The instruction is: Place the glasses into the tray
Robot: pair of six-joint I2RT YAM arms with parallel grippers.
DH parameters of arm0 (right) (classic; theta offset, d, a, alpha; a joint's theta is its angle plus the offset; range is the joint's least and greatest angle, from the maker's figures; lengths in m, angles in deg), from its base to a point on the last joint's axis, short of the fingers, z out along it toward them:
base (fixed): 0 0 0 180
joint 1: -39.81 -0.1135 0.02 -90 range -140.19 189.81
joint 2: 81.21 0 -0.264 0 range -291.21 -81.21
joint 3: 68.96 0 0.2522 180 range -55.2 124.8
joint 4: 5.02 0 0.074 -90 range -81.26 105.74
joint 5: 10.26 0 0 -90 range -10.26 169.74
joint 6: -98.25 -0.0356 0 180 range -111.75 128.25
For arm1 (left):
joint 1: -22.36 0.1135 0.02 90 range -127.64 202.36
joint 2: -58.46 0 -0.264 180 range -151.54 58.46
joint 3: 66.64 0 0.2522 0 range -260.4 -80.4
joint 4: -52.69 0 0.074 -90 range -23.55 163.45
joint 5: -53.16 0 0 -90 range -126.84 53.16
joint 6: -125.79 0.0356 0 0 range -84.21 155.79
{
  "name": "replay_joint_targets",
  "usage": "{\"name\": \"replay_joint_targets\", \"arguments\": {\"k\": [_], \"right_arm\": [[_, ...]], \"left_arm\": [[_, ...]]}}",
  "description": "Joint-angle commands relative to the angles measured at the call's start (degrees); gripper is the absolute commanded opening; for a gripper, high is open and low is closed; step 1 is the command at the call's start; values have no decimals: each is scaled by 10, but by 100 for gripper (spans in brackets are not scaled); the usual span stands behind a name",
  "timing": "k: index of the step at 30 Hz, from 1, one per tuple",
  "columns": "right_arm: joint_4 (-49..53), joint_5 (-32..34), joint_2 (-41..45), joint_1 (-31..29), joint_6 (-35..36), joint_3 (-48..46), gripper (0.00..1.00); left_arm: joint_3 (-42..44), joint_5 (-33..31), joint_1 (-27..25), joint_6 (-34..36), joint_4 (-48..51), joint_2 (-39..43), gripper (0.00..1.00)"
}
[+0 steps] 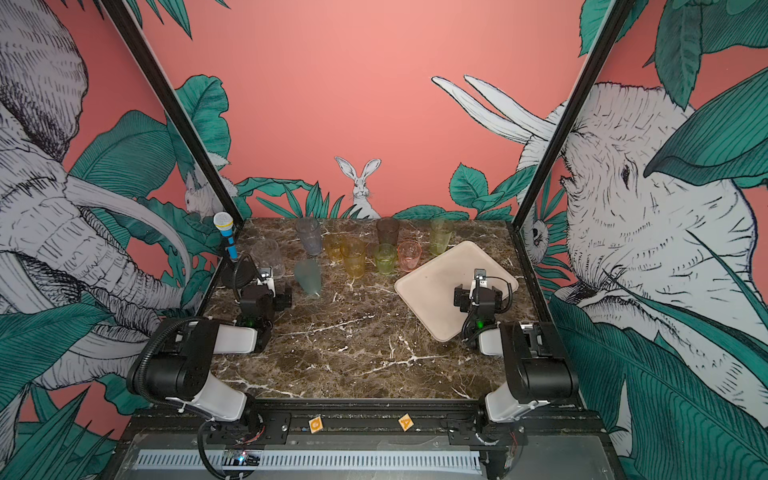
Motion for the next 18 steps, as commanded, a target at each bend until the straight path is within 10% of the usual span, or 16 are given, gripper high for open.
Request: {"name": "replay_joint_targets", "arguments": {"k": [1, 7, 18], "right_arm": [[-23, 14, -1, -2, -2, 2, 99], [22, 10, 39, -1, 0, 9, 99], [404, 56, 210, -1, -143, 147, 99]], "left_arm": [[1, 0, 3, 0, -23, 5, 100], [12, -26, -11, 14, -13, 51, 100], [-109, -89, -59, -62, 398, 288, 100]]}}
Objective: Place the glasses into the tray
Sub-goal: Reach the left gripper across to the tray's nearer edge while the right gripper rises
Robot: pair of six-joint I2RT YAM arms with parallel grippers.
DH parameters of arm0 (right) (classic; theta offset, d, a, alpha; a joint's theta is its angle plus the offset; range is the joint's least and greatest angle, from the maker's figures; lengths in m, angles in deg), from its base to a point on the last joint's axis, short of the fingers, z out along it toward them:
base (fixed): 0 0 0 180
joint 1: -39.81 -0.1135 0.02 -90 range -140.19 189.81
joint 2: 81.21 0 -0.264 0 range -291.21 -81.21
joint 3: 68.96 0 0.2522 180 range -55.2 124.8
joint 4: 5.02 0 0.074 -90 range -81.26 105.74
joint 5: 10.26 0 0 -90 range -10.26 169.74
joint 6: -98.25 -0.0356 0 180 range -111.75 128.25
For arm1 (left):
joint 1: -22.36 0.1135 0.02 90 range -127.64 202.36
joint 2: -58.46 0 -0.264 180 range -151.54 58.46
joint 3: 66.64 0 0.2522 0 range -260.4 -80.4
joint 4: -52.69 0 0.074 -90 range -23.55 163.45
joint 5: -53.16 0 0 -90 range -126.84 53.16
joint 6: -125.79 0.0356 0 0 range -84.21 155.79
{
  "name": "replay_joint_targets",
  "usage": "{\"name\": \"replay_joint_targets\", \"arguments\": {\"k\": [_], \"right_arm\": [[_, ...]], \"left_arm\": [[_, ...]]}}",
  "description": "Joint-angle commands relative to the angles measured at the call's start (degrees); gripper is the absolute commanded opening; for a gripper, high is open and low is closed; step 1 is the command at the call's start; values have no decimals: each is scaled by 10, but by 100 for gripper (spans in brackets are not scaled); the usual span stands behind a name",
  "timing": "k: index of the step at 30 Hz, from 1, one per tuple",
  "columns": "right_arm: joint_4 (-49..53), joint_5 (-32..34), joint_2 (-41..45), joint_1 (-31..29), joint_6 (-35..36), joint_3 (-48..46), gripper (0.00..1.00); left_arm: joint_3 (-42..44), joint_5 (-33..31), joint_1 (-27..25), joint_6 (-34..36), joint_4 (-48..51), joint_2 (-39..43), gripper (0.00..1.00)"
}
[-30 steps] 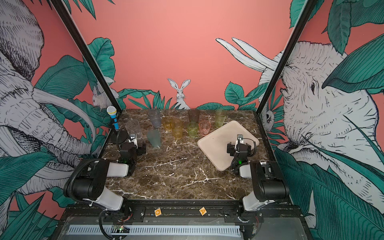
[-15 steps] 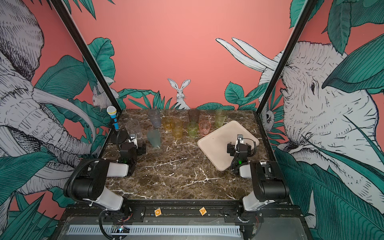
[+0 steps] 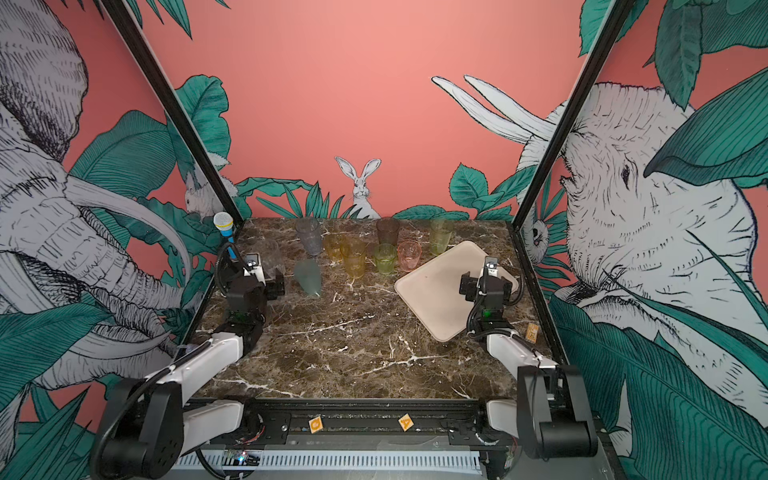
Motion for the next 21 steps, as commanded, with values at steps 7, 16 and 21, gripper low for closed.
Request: {"name": "replay_joint_targets", "arguments": {"k": [7, 16, 21], "right_arm": [[280, -148, 69, -1, -161, 142, 99], [322, -292, 76, -1, -185, 179, 99], [314, -315, 72, -1, -185, 176, 99]], "left_arm": [[-165, -18, -77, -78, 385, 90, 100], [-268, 37, -192, -134, 544, 105, 99], [-303, 119, -220, -215, 602, 79, 95]]}}
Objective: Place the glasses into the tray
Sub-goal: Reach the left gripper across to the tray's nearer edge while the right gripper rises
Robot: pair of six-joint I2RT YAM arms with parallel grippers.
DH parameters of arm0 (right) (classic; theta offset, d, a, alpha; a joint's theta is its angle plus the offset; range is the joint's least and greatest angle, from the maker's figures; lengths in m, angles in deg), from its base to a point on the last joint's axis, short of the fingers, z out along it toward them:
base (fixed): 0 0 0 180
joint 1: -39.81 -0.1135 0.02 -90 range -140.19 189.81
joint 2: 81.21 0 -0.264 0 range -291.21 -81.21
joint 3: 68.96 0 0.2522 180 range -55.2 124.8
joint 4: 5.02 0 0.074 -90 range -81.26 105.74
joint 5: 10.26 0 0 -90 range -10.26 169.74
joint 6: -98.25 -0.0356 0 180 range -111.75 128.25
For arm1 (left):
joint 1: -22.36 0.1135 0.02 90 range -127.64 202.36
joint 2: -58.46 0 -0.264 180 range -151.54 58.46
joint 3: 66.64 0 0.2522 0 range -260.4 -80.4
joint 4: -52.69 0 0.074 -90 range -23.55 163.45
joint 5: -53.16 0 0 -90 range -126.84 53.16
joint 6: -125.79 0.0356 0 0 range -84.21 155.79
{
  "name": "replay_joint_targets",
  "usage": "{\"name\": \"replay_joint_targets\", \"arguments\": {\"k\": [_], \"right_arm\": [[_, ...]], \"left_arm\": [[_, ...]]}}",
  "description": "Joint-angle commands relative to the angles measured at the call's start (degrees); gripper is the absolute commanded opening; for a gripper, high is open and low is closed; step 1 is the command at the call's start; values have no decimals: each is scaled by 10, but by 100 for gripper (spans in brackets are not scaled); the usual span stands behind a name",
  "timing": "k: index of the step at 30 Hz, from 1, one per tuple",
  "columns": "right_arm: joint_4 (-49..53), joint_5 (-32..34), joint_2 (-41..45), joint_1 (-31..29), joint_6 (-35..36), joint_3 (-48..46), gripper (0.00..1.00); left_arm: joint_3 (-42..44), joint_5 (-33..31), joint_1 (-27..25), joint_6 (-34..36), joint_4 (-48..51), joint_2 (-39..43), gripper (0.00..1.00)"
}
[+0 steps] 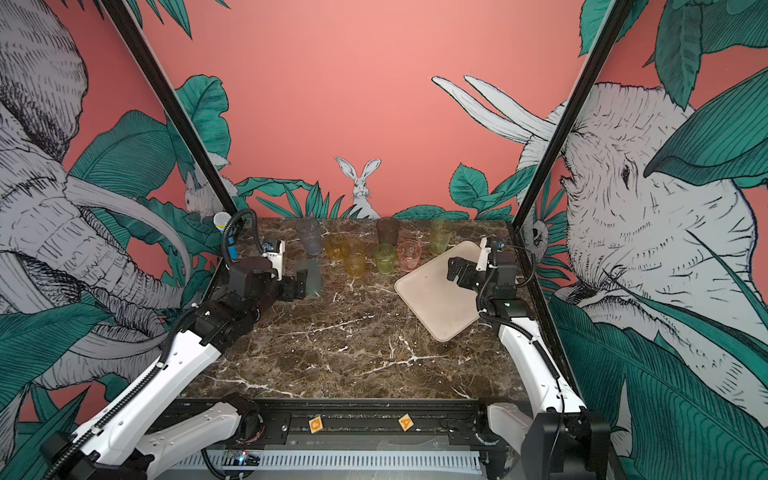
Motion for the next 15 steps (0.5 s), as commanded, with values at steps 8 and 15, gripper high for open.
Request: {"name": "replay_joint_targets", "arguments": {"k": [8, 15], "right_arm": [[1, 5, -16, -8, 4, 3, 99], [-18, 34, -19, -27, 7, -15, 99]], "left_arm": [[-22, 120, -89, -144, 51, -69, 91], [-56, 98, -174, -200, 24, -164, 93]]}}
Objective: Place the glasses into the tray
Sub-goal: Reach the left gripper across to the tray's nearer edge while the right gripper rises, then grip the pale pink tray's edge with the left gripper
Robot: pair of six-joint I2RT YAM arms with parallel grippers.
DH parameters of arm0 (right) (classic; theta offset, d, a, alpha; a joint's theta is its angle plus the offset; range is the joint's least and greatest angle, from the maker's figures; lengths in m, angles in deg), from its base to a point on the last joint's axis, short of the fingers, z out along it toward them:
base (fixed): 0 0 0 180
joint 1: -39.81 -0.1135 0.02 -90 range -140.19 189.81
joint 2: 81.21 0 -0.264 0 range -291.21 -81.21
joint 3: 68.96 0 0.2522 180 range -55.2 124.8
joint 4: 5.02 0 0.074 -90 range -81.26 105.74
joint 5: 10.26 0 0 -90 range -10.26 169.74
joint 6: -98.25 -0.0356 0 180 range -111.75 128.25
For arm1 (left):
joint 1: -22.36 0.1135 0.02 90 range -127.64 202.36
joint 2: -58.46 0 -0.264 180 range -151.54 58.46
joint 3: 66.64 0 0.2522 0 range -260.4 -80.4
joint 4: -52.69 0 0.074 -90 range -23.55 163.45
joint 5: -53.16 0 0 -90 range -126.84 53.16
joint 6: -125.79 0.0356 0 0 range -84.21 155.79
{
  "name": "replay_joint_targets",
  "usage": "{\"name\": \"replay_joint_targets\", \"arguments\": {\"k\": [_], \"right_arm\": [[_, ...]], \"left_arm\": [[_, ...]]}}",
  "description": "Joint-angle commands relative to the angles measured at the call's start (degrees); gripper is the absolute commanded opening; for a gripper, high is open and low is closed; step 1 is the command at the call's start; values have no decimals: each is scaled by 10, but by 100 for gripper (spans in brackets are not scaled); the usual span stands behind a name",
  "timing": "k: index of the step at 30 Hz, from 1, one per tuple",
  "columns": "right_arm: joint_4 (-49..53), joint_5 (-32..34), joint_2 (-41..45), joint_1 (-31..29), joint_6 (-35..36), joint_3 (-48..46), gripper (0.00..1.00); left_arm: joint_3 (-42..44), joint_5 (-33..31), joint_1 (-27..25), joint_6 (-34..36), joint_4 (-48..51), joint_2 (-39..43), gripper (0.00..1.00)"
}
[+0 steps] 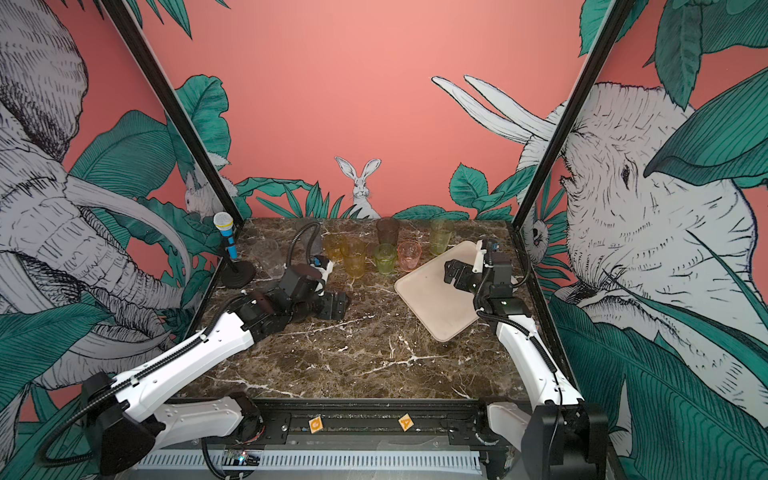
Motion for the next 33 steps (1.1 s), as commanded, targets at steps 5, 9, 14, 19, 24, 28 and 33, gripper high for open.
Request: {"name": "replay_joint_targets", "arguments": {"k": [5, 9, 14, 19, 24, 28, 33], "right_arm": [[10, 41, -17, -14, 7, 3, 99], [5, 60, -12, -14, -4, -10, 99], [22, 113, -8, -14, -14, -16, 99], [36, 157, -8, -10, -23, -21, 99], [46, 159, -16, 2, -39, -21, 99], [45, 154, -24, 7, -45, -22, 99], [39, 141, -31, 12, -50, -26, 99]], "left_arm": [[-106, -50, -75, -74, 8, -123, 93], [-162, -75, -107, -103, 15, -190, 91], [-246, -95, -141, -133, 35, -284, 91], [-314, -103, -158, -167, 59, -364, 92], [-358, -107, -166, -197, 82, -417, 92], [-369, -94, -170, -214, 68, -446, 92], [-387, -67, -172, -212, 57, -486, 91]]}}
